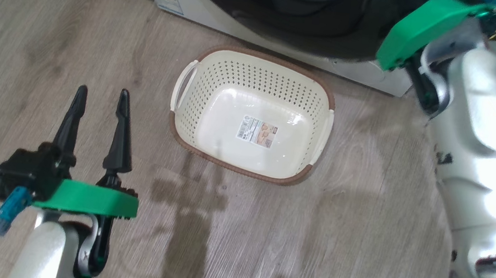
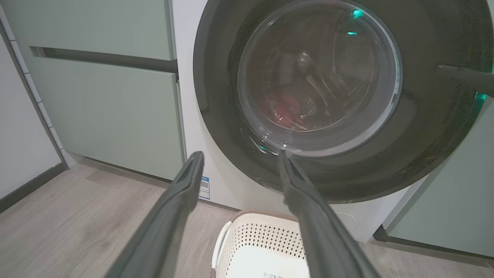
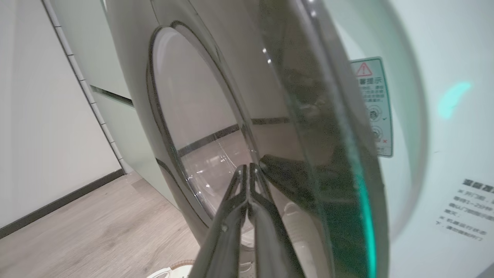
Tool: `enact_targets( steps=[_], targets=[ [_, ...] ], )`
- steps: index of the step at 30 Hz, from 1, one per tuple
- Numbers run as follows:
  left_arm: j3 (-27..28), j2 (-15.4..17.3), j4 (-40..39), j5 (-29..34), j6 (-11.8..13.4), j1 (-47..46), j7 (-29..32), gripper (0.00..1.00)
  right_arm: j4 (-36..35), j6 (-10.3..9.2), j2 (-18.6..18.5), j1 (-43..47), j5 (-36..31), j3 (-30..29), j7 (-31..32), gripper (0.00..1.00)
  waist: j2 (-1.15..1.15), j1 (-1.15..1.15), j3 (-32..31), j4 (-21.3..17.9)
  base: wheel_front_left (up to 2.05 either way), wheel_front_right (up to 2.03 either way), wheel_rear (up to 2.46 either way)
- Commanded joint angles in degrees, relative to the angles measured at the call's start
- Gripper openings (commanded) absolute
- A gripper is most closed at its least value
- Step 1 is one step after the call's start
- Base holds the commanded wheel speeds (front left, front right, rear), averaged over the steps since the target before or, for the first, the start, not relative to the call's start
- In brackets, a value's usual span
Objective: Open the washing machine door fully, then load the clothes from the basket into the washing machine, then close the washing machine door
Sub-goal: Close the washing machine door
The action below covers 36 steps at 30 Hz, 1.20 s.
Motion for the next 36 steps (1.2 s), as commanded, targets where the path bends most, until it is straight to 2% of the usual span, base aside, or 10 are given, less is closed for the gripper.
enact_targets(
  steps=[1, 17, 22, 29, 30, 31, 32, 36],
  targets=[
    [2.39, 0.23, -1.76, 0.42, -0.4, -2.32, -0.53, 1.0, -0.5, -0.03, 0.66, -3.53, -0.85, -0.91, -0.82, 0.0, 0.0, 0.0, 0.51, 0.41, 0.0, 0.0, 0.0],
    [3.28, -1.55, -0.48, 2.16, -2.3, -4.28, -0.54, 1.0, 16.02, -0.03, -0.98, -15.75, -8.69, -13.27, -8.03, 0.0, 0.0, 0.0, 2.19, 1.97, 0.0, 0.0, 0.0],
    [3.64, -1.75, -0.09, 2.78, -2.68, -3.92, -0.54, 1.0, 18.77, -0.03, 0.05, -15.6, -8.6, -11.4, -9.64, 0.0, 0.0, 0.0, 1.35, 1.32, 0.0, 0.0, 0.0],
    [4.21, -1.23, 1.22, 3.93, -2.96, -2.57, -0.54, 1.0, 17.7, -0.03, 0.92, -9.4, -3.65, -3.7, -11.43, 0.0, 0.0, 0.0, -1.88, -1.71, 0.0, 0.0, 0.0],
    [4.22, -1.07, 1.33, 4.05, -2.96, -2.35, -0.54, 1.0, 16.74, -0.03, 0.94, -7.97, -2.64, -2.55, -11.61, 0.13, 0.0, 0.0, -2.45, -2.31, 0.0, 0.0, 0.0],
    [4.21, -0.9, 1.43, 4.18, -2.94, -2.12, -0.54, 1.0, 15.61, -0.03, 0.96, -6.31, -1.37, -1.44, -11.76, 0.47, 0.0, 0.0, -3.1, -2.92, 0.0, 0.0, 0.0],
    [4.22, -0.72, 1.5, 4.26, -2.91, -1.82, -0.52, 1.0, 14.39, -0.03, 0.96, -4.53, -0.17, -0.39, -11.87, 1.0, 0.0, 0.0, -3.76, -3.63, 0.0, 0.0, 0.0],
    [4.46, 0.06, 1.3, 4.58, -2.5, -0.65, -0.07, 1.0, 8.6, -0.03, 0.98, 3.09, 2.12, 1.15, -12.13, 1.0, 0.0, 0.0, -6.16, -6.75, 0.0, 0.0, 0.0]
  ],
)
